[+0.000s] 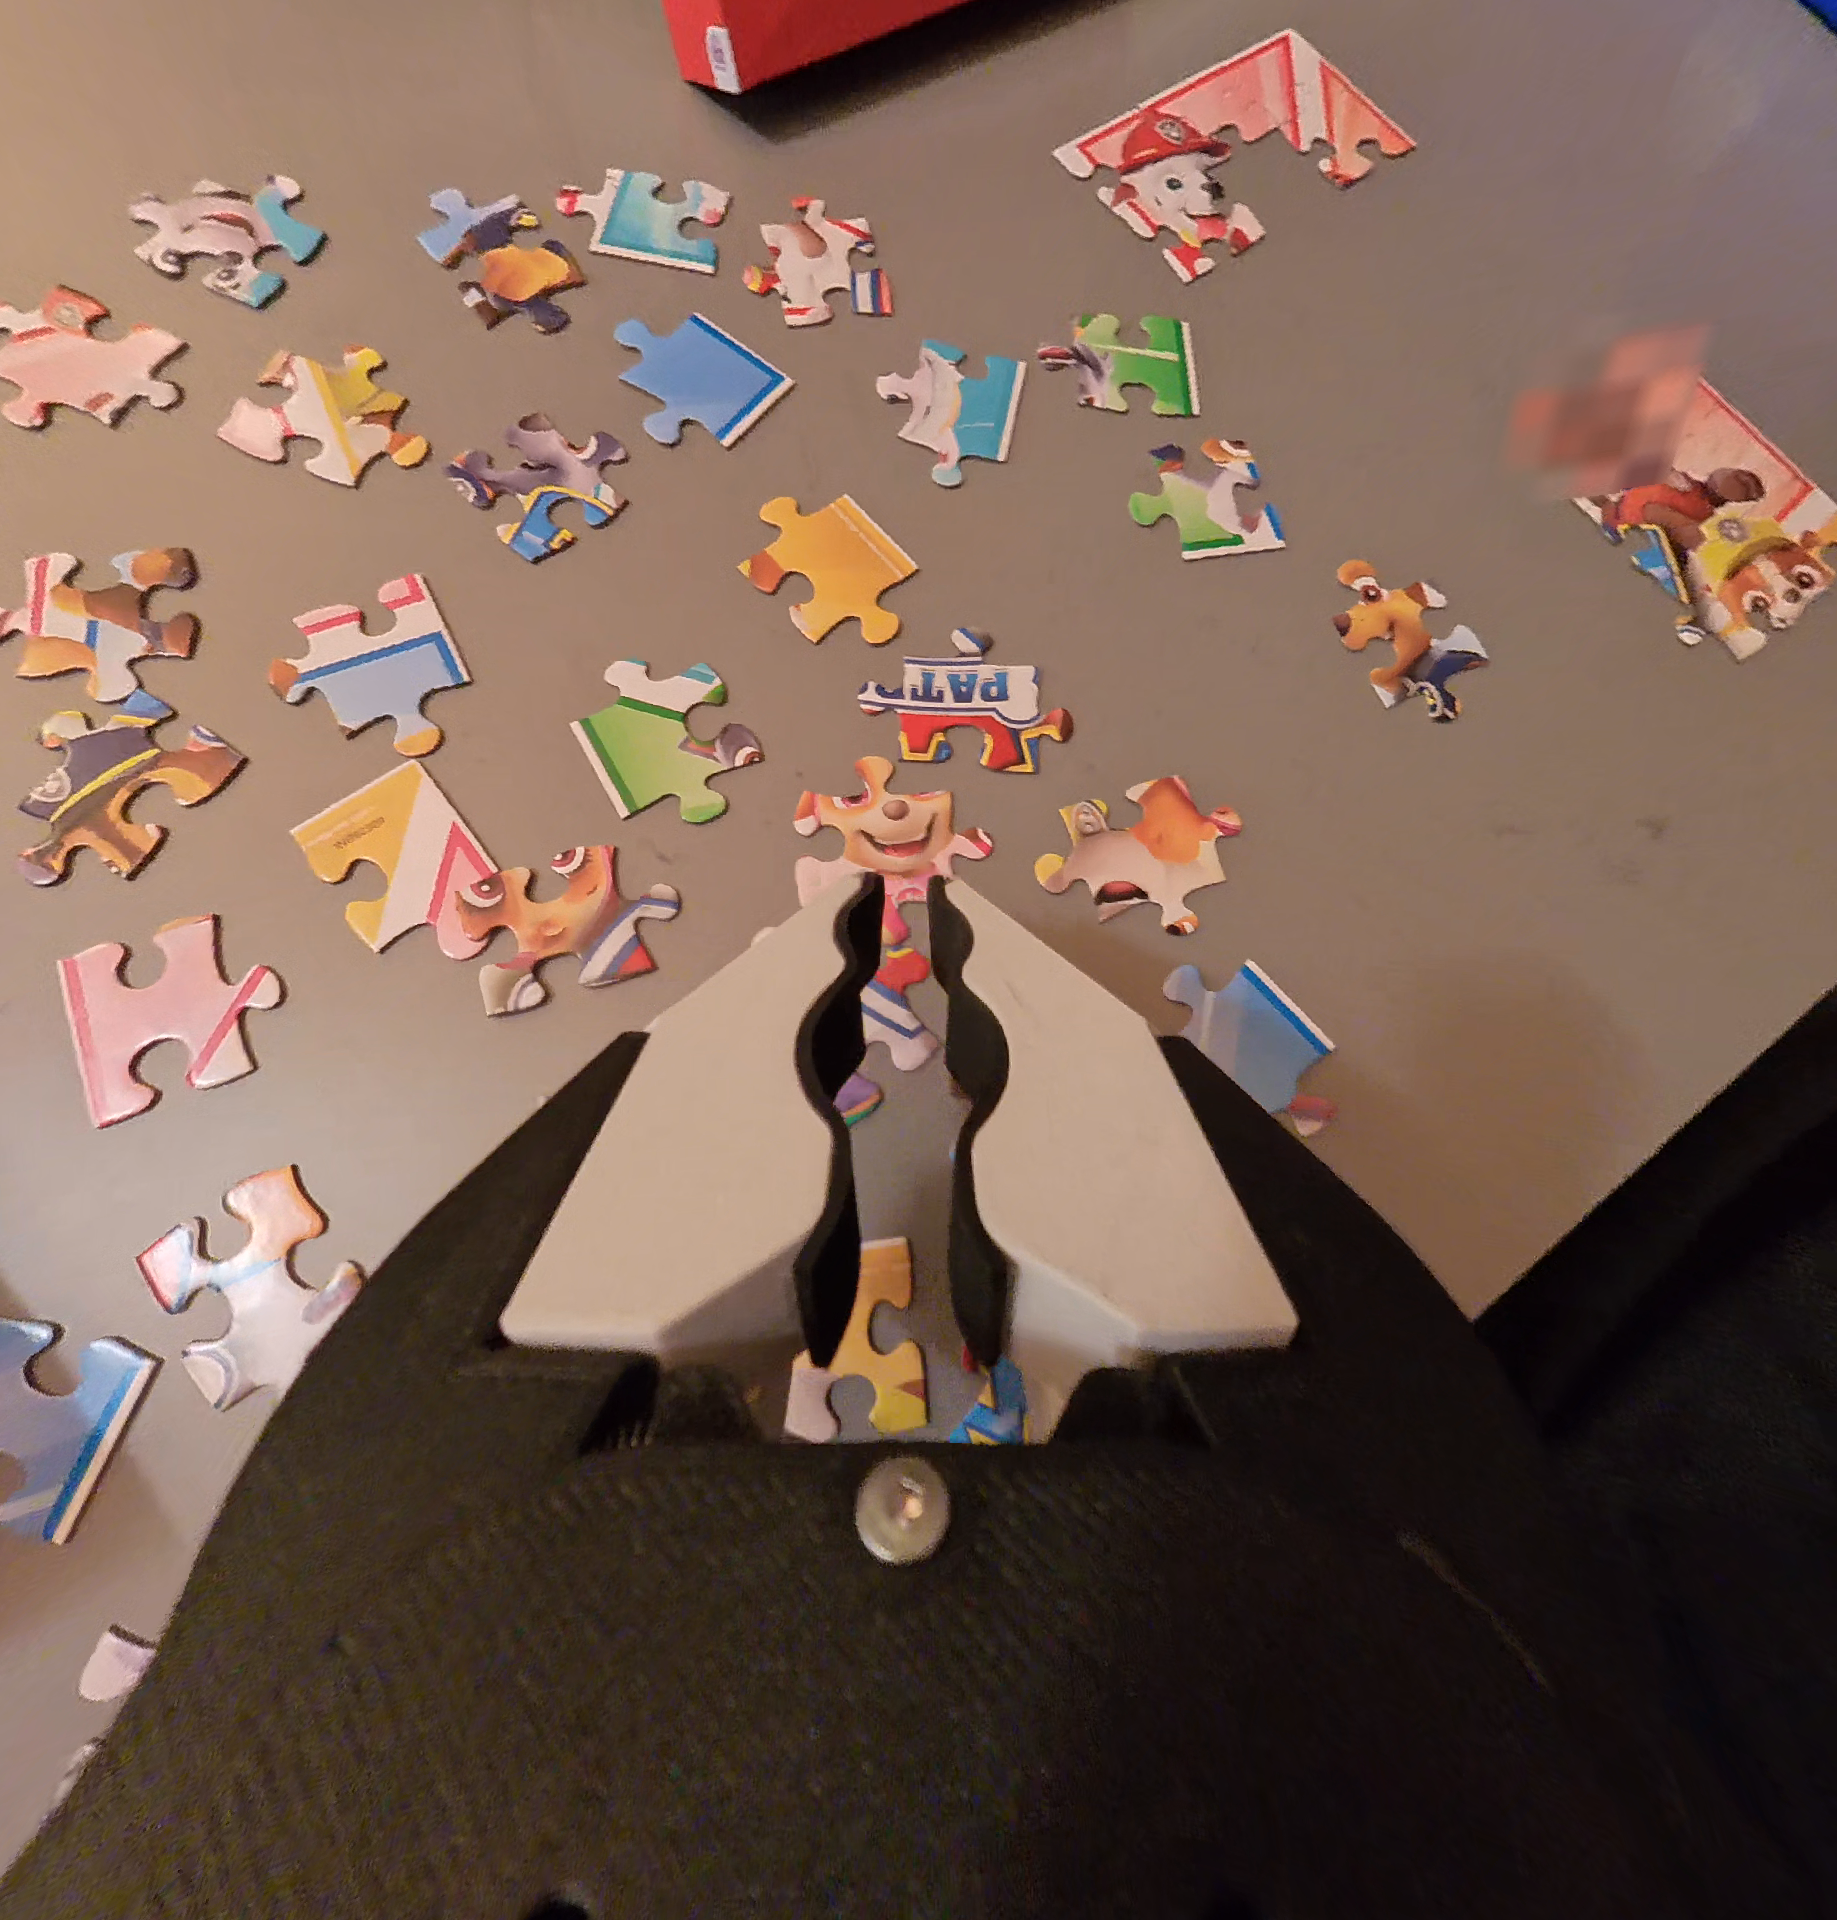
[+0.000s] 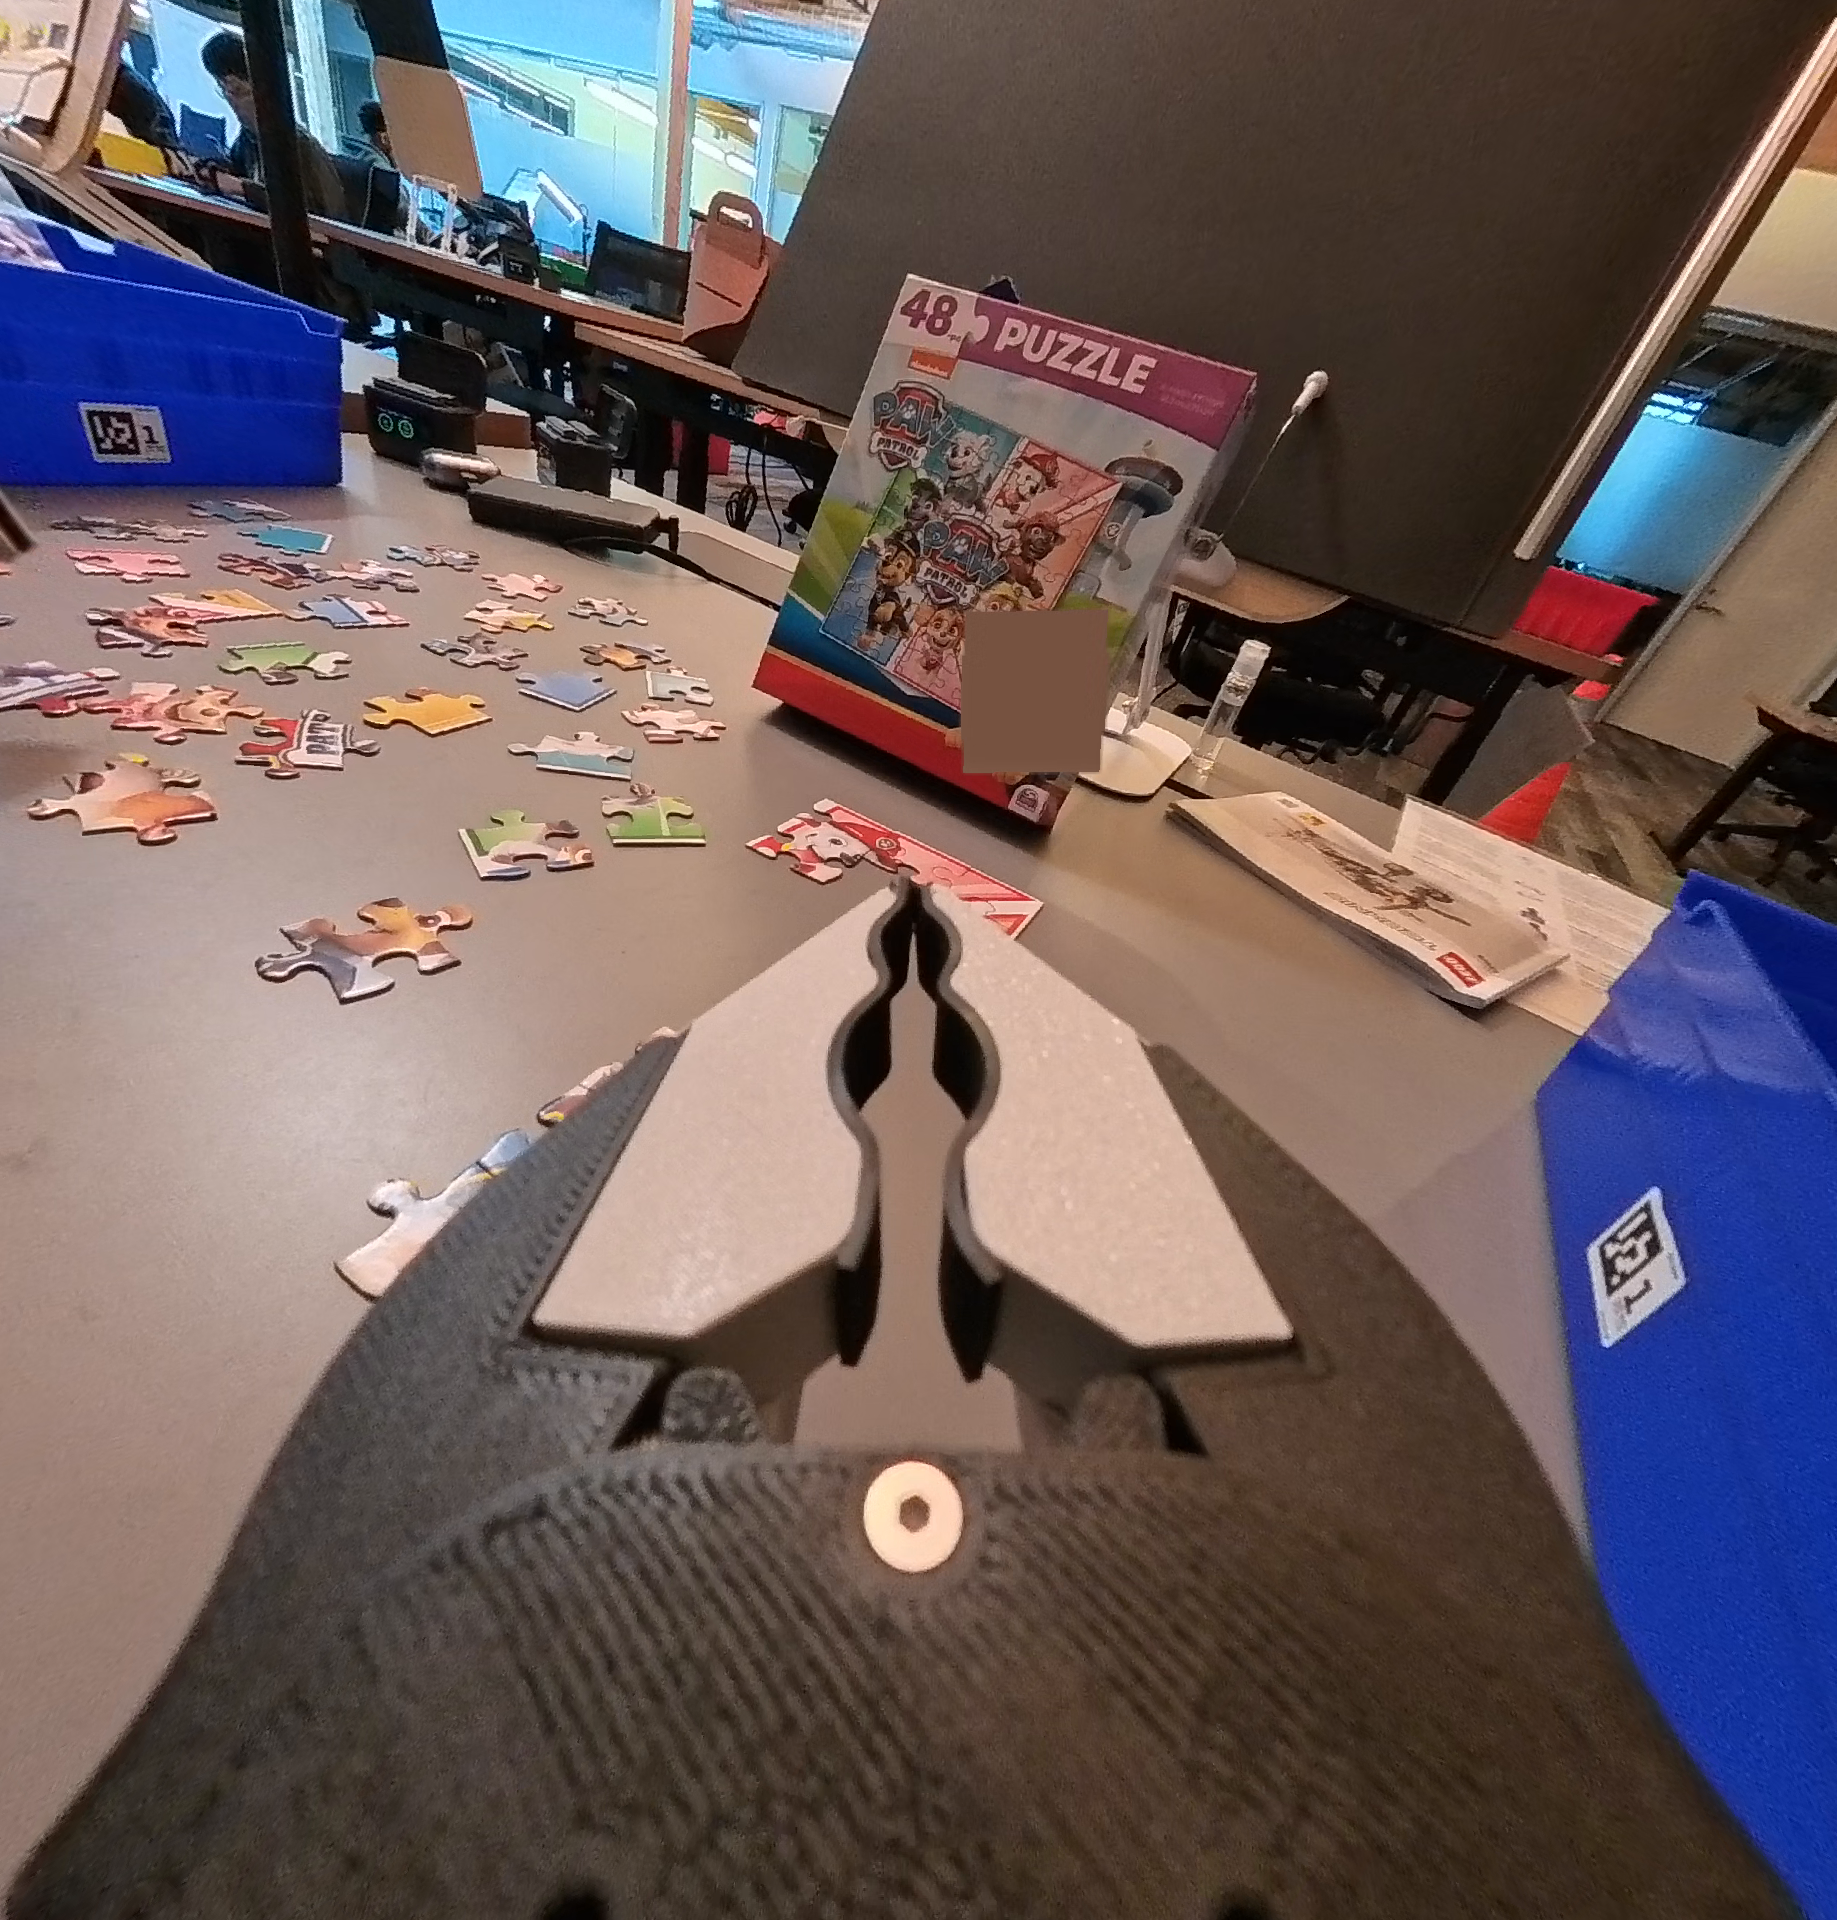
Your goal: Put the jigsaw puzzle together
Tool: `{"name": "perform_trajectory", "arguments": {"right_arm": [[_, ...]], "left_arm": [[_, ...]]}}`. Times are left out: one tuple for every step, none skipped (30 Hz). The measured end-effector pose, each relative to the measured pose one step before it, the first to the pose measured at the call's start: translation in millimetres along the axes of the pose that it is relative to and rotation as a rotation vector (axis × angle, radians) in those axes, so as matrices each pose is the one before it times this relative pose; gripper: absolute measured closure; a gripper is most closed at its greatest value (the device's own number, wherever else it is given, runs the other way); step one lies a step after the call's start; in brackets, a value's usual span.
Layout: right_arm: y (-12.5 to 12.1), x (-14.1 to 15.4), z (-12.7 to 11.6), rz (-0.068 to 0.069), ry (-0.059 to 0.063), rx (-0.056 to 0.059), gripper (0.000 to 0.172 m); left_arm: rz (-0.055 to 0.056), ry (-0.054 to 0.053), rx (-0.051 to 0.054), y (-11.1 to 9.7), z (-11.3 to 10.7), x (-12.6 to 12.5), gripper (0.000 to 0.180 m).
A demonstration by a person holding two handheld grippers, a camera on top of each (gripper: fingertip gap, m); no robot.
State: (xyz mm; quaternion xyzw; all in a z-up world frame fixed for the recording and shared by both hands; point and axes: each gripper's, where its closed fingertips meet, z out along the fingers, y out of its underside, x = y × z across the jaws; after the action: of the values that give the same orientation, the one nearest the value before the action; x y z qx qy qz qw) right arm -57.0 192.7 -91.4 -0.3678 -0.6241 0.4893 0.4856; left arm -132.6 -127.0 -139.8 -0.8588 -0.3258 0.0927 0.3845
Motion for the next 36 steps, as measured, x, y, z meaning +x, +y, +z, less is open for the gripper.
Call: {"name": "perform_trajectory", "arguments": {"right_arm": [[0.04, 0.04, 0.08, 0.0001, 0.0001, -0.0003, 0.172], [0.10, 0.01, 0.05, 0.0002, -0.0001, -0.0007, 0.172], [0.12, -0.05, 0.14, 0.0002, 0.0000, -0.0010, 0.172], [0.15, 0.01, 0.27, 0.0003, -0.0001, -0.0019, 0.172], [0.45, -0.07, 0.34, -0.0004, -0.0001, -0.0029, 0.172], [0.25, -0.09, 0.42, -0.0022, 0.0007, -0.0026, 0.172], [0.36, -0.11, 0.50, -0.0038, 0.0014, -0.0025, 0.172], [0.41, -0.25, 0.42, -0.0042, 0.0007, -0.0037, 0.172], [0.50, -0.52, 0.56, -0.0048, 0.0005, -0.0043, 0.172], [0.52, -0.32, 0.40, -0.0055, 0.0014, -0.0036, 0.172], [0.31, -0.23, 0.45, -0.0052, 0.0021, -0.0028, 0.172], [0.35, -0.23, 0.20, -0.0037, 0.0012, -0.0025, 0.172], [0.16, -0.16, 0.22, -0.0023, 0.0009, -0.0015, 0.172], [0.03, 0.02, 0.10, -0.0008, 0.0009, -0.0006, 0.172], [0.00, 0.08, 0.00, 0.0003, 0.0007, 0.0000, 0.172], [-0.06, 0.23, -0.09, 0.0011, 0.0010, 0.0008, 0.172], [-0.10, 0.27, -0.17, 0.0017, 0.0011, 0.0013, 0.172], [-0.20, 0.37, -0.19, 0.0018, 0.0010, 0.0016, 0.172], [-0.10, 0.21, -0.07, 0.0017, 0.0005, 0.0013, 0.172], [-0.07, 0.13, -0.19, 0.0013, -0.0001, 0.0011, 0.172], [-0.13, 0.03, -0.04, 0.0003, -0.0001, 0.0011, 0.172], [-0.17, -0.21, -0.09, -0.0009, -0.0003, 0.0008, 0.172], [-0.06, -0.20, -0.09, -0.0018, -0.0004, 0.0007, 0.172], [-0.05, -0.35, 0.02, -0.0022, -0.0006, 0.0002, 0.172], [-0.01, -0.36, 0.00, -0.0027, -0.0009, 0.0000, 0.172], [0.00, -0.42, -0.04, -0.0031, -0.0005, 0.0003, 0.172], [-0.08, -0.39, -0.05, -0.0031, -0.0004, 0.0002, 0.172], [0.04, -0.40, 0.04, -0.0029, -0.0004, 0.0000, 0.172], [-0.04, -0.29, 0.01, -0.0023, -0.0002, 0.0001, 0.172], [0.03, -0.18, -0.04, -0.0016, -0.0004, 0.0000, 0.172], [-0.08, -0.16, -0.04, -0.0012, -0.0002, 0.0002, 0.172], [0.05, -0.10, 0.04, -0.0008, -0.0003, 0.0001, 0.172], [-0.06, -0.13, -0.06, -0.0004, -0.0003, 0.0002, 0.172], [-0.01, 0.00, 0.00, -0.0002, -0.0001, 0.0001, 0.172], [0.08, -0.01, 0.06, 0.0000, -0.0002, -0.0006, 0.172], [0.12, 0.00, 0.13, 0.0000, -0.0003, -0.0009, 0.172]], "left_arm": [[0.0050, 0.0088, -0.0033, 1.51, -1.39, 3.75, 0.176], [0.0027, 0.0061, -0.0036, 2.56, -1.04, 3.22, 0.176], [-0.0009, 0.0028, -0.0019, 3.32, -0.99, 2.48, 0.175], [-0.0042, 0.0006, 0.0024, 3.65, -0.87, 1.73, 0.175], [-0.0072, -0.0015, 0.0076, 3.29, -0.86, 0.97, 0.176], [-0.0066, 0.0024, 0.0094, 2.97, -0.91, 1.03, 0.178], [0.0017, 0.0131, 0.0087, 2.62, -1.32, 2.54, 0.180], [0.0139, 0.0240, 0.0106, 1.73, -1.74, 4.94, 0.180], [0.0176, 0.0302, 0.0087, 1.19, -1.84, 6.86, 0.180], [0.0201, 0.0290, -0.0028, 1.83, -1.19, 7.44, 0.180], [0.0224, 0.0190, -0.0074, 1.86, -0.19, 6.43, 0.180], [0.0230, 0.0150, -0.0091, 1.70, 1.04, 5.84, 0.180], [0.0212, 0.0201, -0.0166, 2.72, 2.23, 6.45, 0.180], [0.0188, 0.0210, -0.0232, 3.73, 3.31, 6.32, 0.180], [0.0173, 0.0167, -0.0253, 4.35, 3.95, 5.35, 0.180], [0.0150, 0.0117, -0.0284, 4.91, 4.10, 4.33, 0.179], [0.0132, 0.0064, -0.0256, 4.49, 3.96, 3.17, 0.178], [0.0110, -0.0036, -0.0193, 3.24, 3.36, 1.65, 0.177], [0.0085, -0.0062, -0.0153, 2.48, 2.44, 1.06, 0.176], [0.0063, -0.0056, -0.0104, 1.60, 1.24, 0.74, 0.175], [0.0039, -0.0055, -0.0011, 0.08, 0.11, 0.10, 0.173], [-0.0004, 0.0008, 0.0060, -0.78, -0.54, 0.24, 0.172], [-0.0051, 0.0044, 0.0061, -0.66, -0.76, 0.12, 0.170], [-0.0071, -0.0009, 0.0034, -0.06, -0.68, -1.06, 0.168], [-0.0054, -0.0024, -0.0004, 0.54, -0.31, -0.97, 0.167], [-0.0022, 0.0025, -0.0034, 1.06, 0.14, 0.15, 0.166], [-0.0002, 0.0066, -0.0054, 1.20, 0.83, 1.02, 0.165], [-0.0001, 0.0066, -0.0082, 1.43, 1.18, 1.17, 0.163], [0.0005, 0.0073, -0.0104, 1.62, 1.68, 1.48, 0.163], [0.0002, 0.0048, -0.0125, 1.83, 1.84, 1.11, 0.163], [-0.0001, 0.0023, -0.0154, 2.28, 1.84, 0.86, 0.162], [-0.0007, -0.0032, -0.0139, 1.86, 1.20, 0.20, 0.162], [0.0013, -0.0058, -0.0072, 0.30, -0.17, 0.41, 0.164], [0.0051, 0.0062, -0.0120, 0.98, -0.75, 2.98, 0.168], [0.0090, 0.0162, -0.0142, 1.73, -0.38, 4.96, 0.171], [0.0092, 0.0148, -0.0113, 1.39, 0.18, 4.74, 0.172]]}}
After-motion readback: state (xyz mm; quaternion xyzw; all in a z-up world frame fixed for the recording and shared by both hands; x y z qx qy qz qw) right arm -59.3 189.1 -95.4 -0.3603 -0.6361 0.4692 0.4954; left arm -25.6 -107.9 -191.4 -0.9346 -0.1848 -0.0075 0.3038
